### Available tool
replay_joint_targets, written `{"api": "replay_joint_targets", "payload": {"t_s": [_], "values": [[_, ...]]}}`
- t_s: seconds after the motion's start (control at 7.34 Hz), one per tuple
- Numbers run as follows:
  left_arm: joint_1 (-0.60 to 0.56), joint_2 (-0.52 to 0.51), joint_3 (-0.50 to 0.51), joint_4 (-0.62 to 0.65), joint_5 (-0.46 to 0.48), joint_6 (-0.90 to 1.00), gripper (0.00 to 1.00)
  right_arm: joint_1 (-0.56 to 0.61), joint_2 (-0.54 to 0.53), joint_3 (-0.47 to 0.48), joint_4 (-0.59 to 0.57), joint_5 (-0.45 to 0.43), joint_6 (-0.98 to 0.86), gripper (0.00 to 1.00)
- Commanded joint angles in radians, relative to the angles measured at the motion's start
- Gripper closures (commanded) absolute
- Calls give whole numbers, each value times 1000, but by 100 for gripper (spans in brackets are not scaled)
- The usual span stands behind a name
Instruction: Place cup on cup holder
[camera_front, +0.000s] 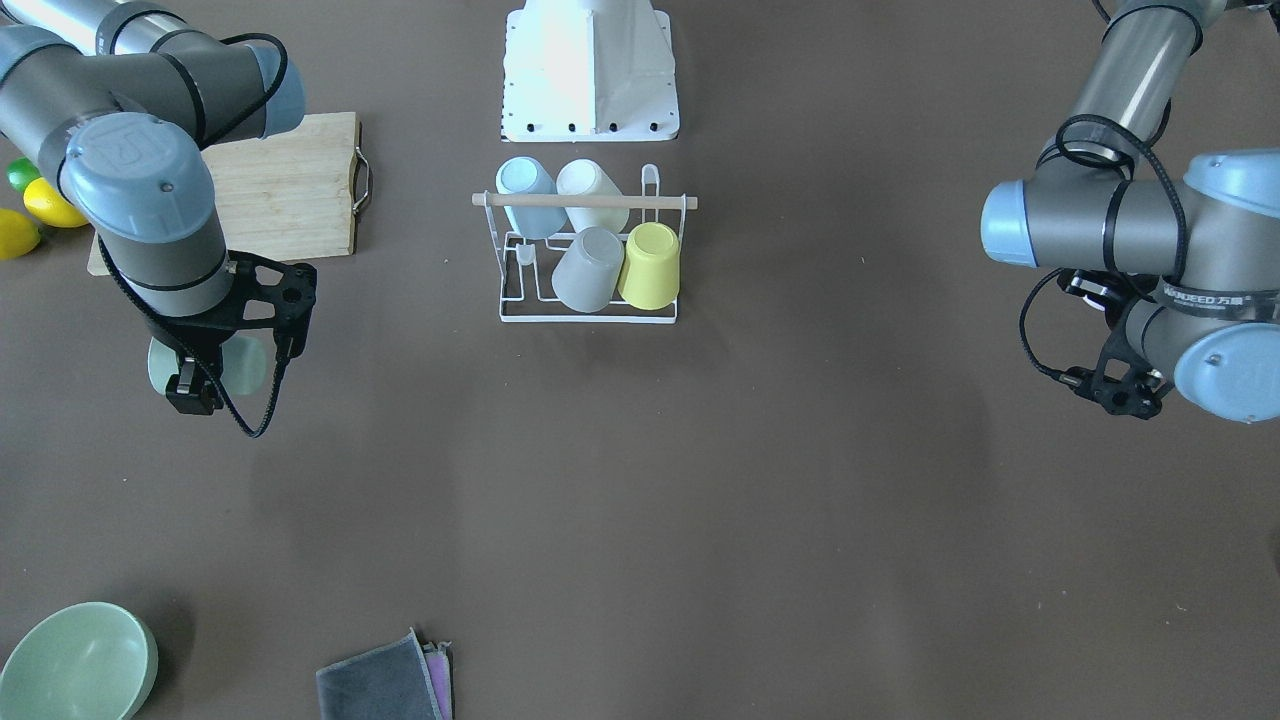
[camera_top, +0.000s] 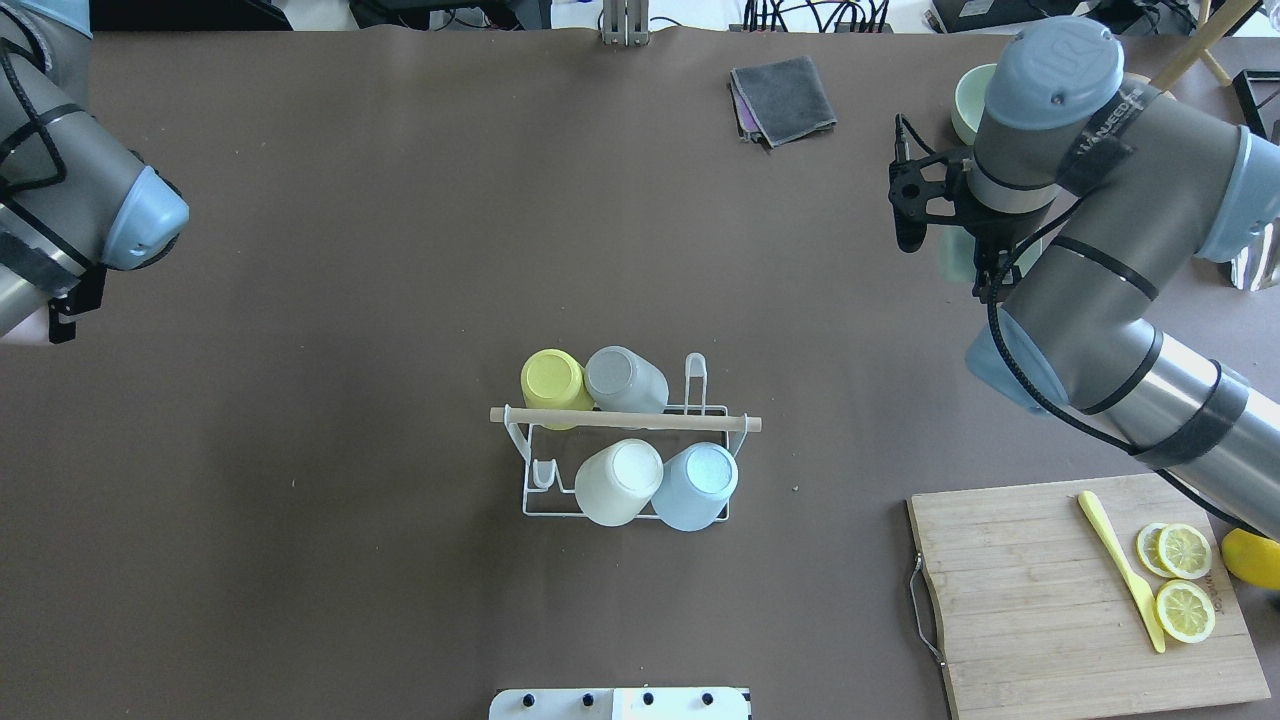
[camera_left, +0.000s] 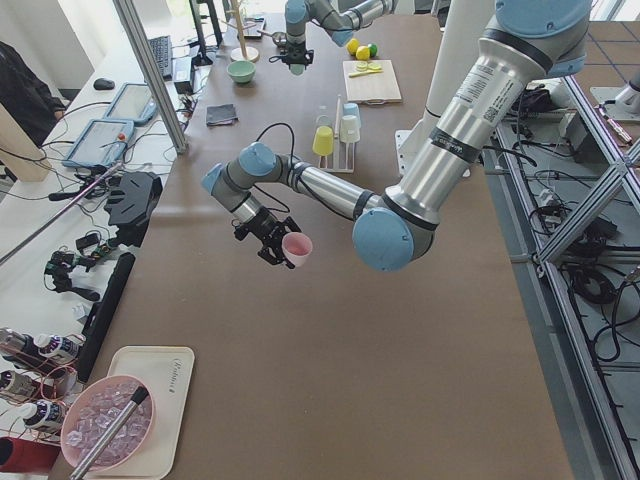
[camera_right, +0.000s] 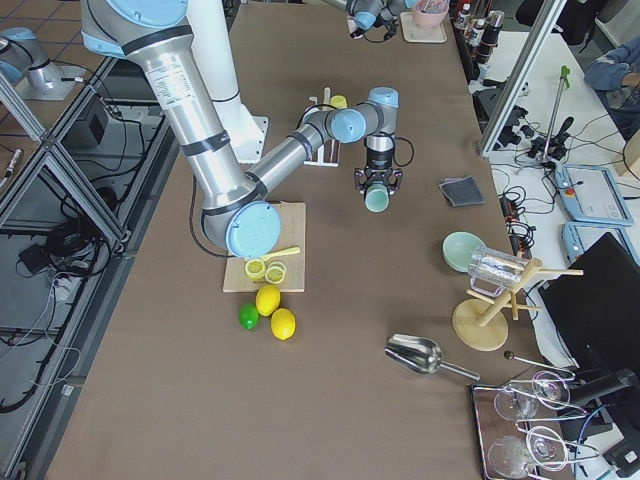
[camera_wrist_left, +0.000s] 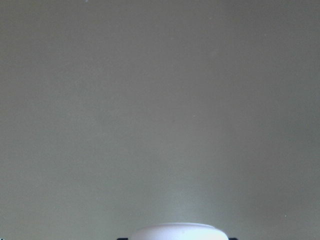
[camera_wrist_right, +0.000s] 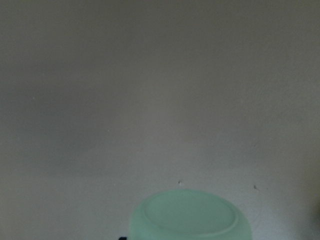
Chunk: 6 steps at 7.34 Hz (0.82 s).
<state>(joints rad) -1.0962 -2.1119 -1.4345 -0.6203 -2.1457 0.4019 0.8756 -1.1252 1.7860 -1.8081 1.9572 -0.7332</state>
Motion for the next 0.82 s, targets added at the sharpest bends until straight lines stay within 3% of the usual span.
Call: {"api": "replay_joint_targets", "payload": {"t_s": [0.0, 0.27, 0.54, 0.68], "values": [[-62, 12, -76, 51, 4, 3, 100, 22, -43, 58, 199, 152, 157, 100], [-33, 9, -119, 51, 33, 8, 100, 20, -71, 55, 414, 224, 314, 100], [-30, 16, -213, 30, 41, -27, 100, 16, -119, 49, 733, 229, 574, 100], [-30, 12, -224, -40, 46, -66, 100, 13, -120, 49, 850, 230, 698, 100]]}}
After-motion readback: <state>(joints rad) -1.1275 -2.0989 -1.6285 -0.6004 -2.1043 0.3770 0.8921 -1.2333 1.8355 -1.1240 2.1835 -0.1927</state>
